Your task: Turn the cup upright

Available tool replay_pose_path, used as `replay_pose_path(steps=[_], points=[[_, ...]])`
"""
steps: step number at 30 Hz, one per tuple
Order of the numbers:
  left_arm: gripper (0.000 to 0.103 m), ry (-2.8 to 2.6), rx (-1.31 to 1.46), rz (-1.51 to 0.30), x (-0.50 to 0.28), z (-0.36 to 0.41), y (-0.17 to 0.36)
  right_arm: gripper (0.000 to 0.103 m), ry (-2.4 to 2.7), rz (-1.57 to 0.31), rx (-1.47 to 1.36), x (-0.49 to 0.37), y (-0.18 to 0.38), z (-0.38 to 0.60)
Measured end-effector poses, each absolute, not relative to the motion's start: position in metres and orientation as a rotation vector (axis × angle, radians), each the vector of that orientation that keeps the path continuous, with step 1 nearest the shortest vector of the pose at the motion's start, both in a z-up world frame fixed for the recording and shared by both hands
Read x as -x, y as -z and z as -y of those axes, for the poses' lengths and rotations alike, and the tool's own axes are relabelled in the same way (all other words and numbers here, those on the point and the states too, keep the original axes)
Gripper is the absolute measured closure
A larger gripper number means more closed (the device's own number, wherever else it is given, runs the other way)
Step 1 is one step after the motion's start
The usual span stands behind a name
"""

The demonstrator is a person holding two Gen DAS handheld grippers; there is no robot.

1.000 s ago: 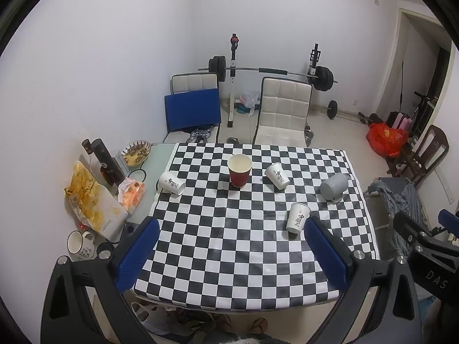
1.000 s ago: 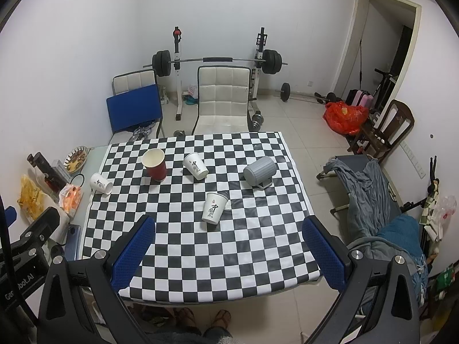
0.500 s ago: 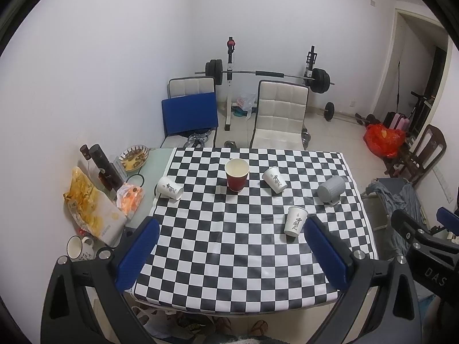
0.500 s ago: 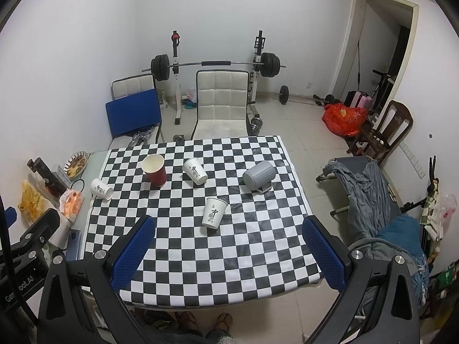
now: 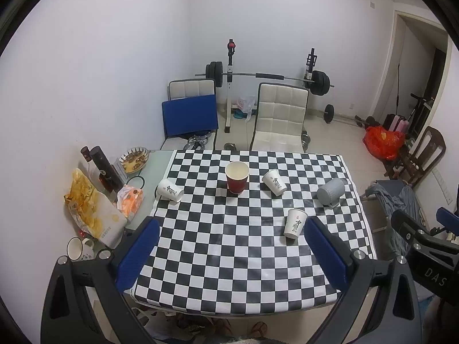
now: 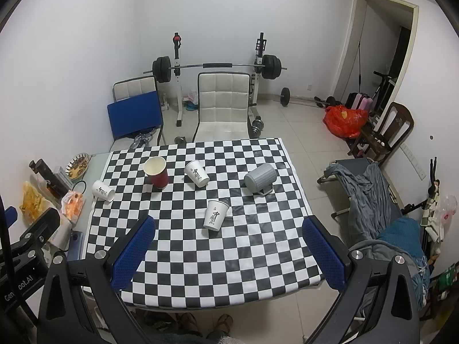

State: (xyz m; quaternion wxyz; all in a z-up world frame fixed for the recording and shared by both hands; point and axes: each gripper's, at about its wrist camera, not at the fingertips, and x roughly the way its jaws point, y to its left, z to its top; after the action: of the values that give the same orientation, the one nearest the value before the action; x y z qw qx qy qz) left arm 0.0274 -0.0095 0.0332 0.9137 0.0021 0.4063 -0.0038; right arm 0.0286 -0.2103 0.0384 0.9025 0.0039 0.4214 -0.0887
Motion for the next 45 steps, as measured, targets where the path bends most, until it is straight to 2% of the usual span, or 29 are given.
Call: replay_pose_path(steps=[40,45], points=[[0.0,0.022,0.006,-0.822,-0.035,0.018,-0.054,0.0,0.195,-0.876,-0.028,-0.033,-0.052,0.188],[0.0,-0.013,-0.011,-0.829,-0.05,0.018,-0.043,0.0,0.22,-0.901,-0.037,-0.037,-0.024,0.183]])
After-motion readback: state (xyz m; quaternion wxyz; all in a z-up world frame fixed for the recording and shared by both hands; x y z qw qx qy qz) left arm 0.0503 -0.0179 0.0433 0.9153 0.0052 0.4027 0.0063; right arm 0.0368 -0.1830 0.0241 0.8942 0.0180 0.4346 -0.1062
